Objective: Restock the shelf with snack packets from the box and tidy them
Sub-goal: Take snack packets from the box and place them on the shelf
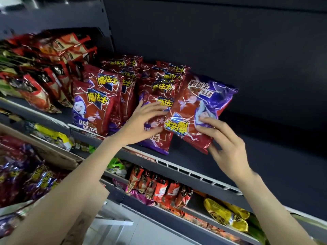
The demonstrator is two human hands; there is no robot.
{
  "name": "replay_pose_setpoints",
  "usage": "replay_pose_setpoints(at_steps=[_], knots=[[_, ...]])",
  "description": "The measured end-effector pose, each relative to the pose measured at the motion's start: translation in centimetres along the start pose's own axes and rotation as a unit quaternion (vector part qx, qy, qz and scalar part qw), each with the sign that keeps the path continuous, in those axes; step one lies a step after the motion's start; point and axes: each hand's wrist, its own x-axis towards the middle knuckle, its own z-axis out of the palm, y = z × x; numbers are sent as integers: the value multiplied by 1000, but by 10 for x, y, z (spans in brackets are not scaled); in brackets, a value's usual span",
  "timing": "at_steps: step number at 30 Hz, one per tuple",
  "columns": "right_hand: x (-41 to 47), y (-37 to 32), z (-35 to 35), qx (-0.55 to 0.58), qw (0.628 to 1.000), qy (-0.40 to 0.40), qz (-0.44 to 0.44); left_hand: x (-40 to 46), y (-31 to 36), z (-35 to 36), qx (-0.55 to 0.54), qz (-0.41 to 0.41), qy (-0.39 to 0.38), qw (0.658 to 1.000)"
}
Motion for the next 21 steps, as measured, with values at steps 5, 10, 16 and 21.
replay_pose_setpoints(at_steps=[5,10,16,21], knots=[[12,-19,13,50,997,62,7,-13,42,-28,-352,-241,24,904],[12,-41,32,57,998,-5,-6,-14,76,-21,-510,-306,95,798],[13,-42,21,-46,997,0,56,-4,75,-64,-303,-224,161,912],[42,-37,15,4,975,-80,206,18,71,-82,-133,-123,-11,983]])
